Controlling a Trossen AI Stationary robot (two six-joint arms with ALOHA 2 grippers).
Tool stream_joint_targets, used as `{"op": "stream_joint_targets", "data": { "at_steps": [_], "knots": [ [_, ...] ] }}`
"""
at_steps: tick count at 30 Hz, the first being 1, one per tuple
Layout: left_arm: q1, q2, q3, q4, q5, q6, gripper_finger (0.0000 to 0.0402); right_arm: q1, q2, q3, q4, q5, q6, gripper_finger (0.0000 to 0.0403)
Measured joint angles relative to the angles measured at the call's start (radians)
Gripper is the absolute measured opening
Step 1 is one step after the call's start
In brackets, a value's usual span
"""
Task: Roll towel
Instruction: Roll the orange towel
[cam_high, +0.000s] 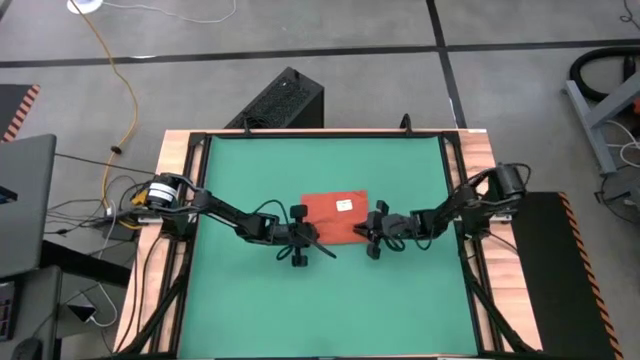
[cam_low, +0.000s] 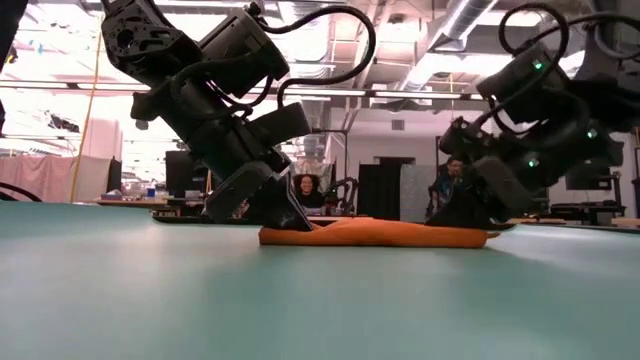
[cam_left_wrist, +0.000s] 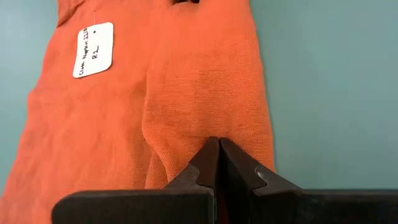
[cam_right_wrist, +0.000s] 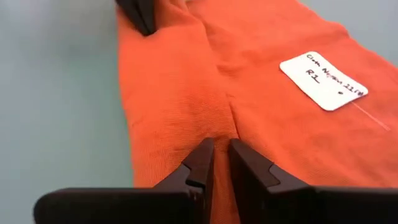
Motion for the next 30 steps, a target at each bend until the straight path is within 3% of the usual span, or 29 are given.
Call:
{"op": "stream_joint_targets", "data": {
  "at_steps": [7, 11, 15, 18, 26, 30],
  "knots": [
    [-0.058, -0.182, -0.002, -0.031, 0.045, 0.015, 0.0000, 0.000, 0.101, 0.001, 0.071, 0.009, 0.074, 0.0073],
    [-0.064, -0.229, -0.058, 0.140, -0.020, 0.050, 0.0000, 0.001, 0.129, 0.004, 0.108, 0.009, 0.075, 0.0073],
    [-0.048, -0.183, -0.185, 0.457, -0.036, 0.051, 0.0000, 0.001, 0.132, 0.011, 0.105, 0.009, 0.075, 0.0073],
    [-0.024, -0.122, -0.244, 0.605, -0.073, 0.016, 0.0000, 0.001, 0.132, 0.012, 0.105, 0.007, 0.075, 0.0073],
    [0.002, 0.002, -0.253, 0.634, -0.109, -0.075, 0.0000, 0.009, 0.134, 0.011, 0.132, 0.003, 0.080, 0.0073],
    [0.000, 0.017, -0.252, 0.552, -0.097, -0.126, 0.0000, 0.016, 0.077, 0.009, 0.174, -0.008, 0.021, 0.0073]
  ]
}}
